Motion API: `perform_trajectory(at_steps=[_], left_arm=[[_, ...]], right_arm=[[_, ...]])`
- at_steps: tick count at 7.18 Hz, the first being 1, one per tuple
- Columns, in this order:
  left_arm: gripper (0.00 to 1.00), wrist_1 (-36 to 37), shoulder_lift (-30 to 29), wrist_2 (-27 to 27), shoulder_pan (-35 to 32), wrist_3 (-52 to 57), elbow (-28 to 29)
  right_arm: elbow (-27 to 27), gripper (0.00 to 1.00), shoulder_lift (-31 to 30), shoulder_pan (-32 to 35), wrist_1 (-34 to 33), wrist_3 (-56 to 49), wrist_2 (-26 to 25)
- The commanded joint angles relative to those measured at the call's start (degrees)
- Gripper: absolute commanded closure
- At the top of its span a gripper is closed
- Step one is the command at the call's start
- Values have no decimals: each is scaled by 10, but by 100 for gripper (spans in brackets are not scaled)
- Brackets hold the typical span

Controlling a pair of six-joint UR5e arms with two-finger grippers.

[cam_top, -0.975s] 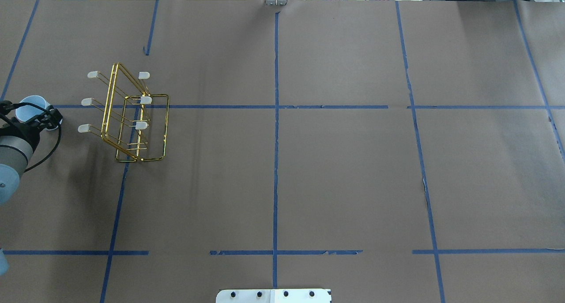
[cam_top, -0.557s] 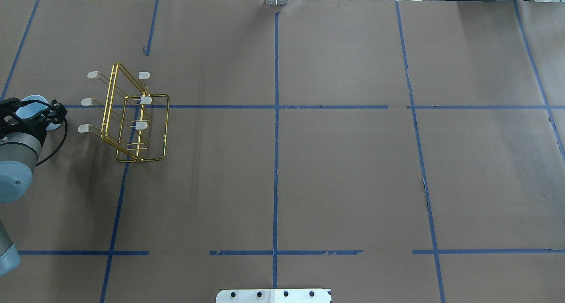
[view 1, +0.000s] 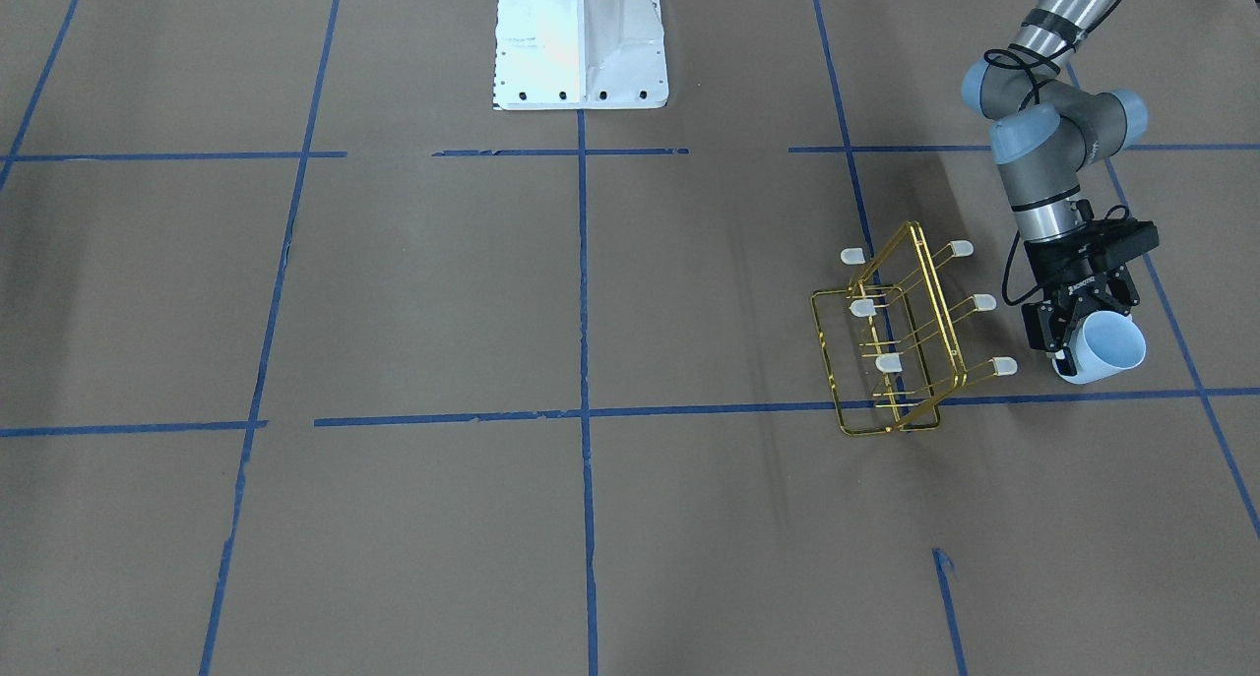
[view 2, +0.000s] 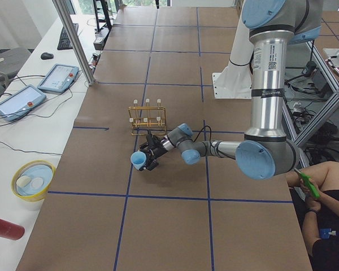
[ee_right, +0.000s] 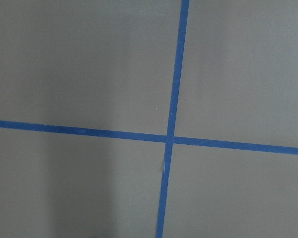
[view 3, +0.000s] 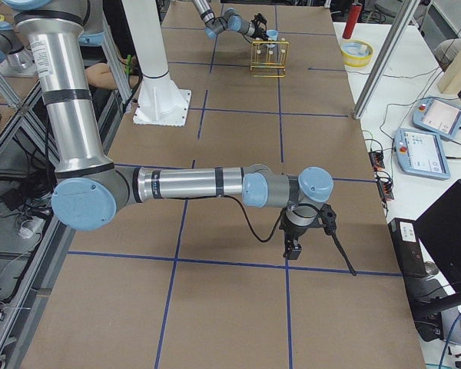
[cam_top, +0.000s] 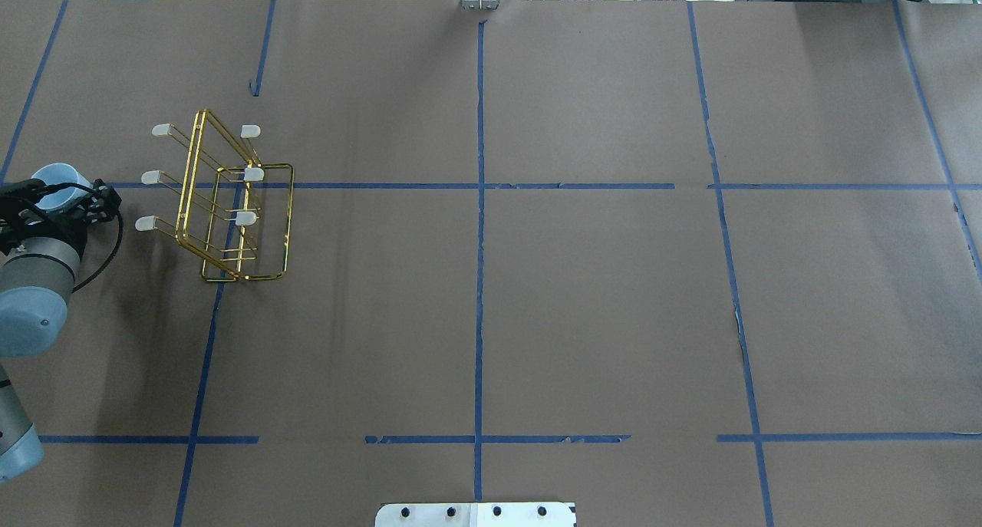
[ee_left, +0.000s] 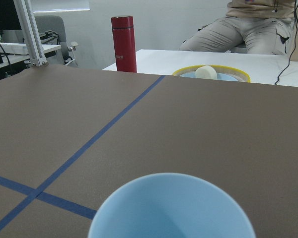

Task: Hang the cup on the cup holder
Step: 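Lift the cup with the left gripper and tilt it sideways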

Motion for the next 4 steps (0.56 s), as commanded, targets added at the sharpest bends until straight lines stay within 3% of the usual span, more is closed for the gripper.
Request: perform_trajectory(at_steps=[1,4], left_arm=[[0,-4,-4,5,1,1,6],[3,-4,-2,5,2,1,7]], right_arm=[[0,0,0,-1,0,0,0],[0,0,0,0,0,0,0]])
